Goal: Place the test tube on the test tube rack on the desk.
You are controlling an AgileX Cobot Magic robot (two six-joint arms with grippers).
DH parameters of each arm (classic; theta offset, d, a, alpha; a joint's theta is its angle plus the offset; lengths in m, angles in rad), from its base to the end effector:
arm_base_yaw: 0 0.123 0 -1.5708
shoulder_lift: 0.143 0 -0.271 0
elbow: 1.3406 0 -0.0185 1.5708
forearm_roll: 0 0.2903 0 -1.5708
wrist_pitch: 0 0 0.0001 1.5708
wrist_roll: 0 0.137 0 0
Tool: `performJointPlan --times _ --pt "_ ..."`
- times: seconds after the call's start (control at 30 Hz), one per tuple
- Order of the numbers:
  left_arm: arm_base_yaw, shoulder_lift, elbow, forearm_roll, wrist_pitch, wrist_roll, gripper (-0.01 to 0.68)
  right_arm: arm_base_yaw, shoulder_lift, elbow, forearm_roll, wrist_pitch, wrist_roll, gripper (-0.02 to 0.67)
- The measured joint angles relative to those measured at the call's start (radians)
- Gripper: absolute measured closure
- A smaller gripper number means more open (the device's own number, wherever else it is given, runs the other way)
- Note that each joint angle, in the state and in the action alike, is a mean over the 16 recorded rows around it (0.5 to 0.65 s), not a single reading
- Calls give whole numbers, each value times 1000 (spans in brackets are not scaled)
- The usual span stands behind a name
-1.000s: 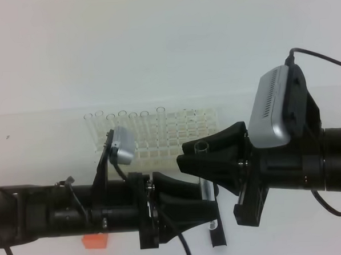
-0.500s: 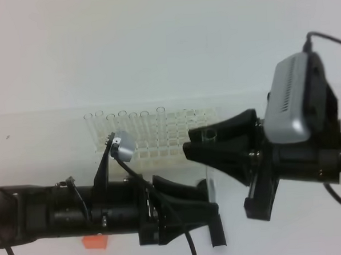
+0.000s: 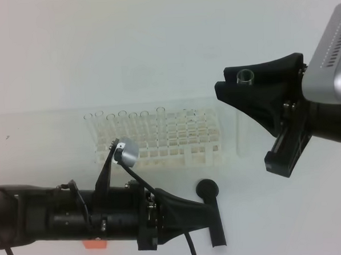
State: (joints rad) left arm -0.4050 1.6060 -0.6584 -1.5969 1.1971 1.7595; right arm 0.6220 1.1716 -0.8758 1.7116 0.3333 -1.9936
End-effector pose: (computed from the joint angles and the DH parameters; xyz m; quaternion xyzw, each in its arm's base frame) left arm 0.2130 -0.2301 0.1460 0.4035 0.6838 -0.5606 0.2350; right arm 0.2562 0.2384 0.3225 -0.4212 0.6308 0.2339 0.6082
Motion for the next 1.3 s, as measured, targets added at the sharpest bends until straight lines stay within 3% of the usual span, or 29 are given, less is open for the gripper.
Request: performJointPlan --times 0.17,0.47,0.6,0.77,1.0,1.13,1.3 --pt "0 -54 0 -2 0 -26 656 0 -6 2 1 -44 -9 530" --pt "0 -307 4 10 -103 -127 673 0 -7 4 3 -55 -15 530" --pt "0 -459 18 17 -272 -188 673 0 -7 4 3 -54 -16 530" --pt "0 -617 46 5 -590 -257 673 0 -7 5 3 -48 -17 530" --pt "0 -731 92 -41 -972 -276 674 0 -7 6 4 -27 -19 530" --pt "0 -745 107 -67 -1078 -264 674 0 -7 6 4 -13 -20 530" --pt "0 -747 115 -76 -1103 -249 674 0 -7 7 4 0 -21 530"
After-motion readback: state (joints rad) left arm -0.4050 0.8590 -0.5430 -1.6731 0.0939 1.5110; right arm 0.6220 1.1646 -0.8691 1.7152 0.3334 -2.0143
